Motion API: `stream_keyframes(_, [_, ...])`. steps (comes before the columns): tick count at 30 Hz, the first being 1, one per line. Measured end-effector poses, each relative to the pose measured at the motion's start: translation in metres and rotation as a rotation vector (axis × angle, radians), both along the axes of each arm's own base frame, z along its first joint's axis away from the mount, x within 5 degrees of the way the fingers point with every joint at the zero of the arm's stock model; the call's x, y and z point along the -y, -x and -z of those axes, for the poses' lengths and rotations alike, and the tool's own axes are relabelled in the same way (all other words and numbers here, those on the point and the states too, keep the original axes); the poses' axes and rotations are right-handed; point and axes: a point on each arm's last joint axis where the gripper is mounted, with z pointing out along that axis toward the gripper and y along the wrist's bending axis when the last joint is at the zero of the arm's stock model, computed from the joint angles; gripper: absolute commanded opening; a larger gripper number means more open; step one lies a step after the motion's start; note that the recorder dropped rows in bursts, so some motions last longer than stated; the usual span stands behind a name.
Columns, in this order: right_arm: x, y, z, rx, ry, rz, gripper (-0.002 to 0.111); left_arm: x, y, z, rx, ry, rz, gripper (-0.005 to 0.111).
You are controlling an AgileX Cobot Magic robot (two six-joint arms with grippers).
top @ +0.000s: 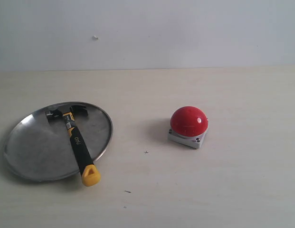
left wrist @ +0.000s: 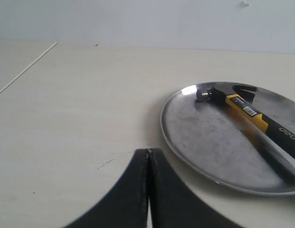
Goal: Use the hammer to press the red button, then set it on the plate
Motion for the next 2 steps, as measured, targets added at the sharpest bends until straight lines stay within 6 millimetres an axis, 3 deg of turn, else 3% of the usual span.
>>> stream_keyframes(2, [0.0000,0.0000,0.0000,0.000,0.000,0.000,0.000,0.0000,0.0000,0.0003,-0.001,0.000,0.000,0.000])
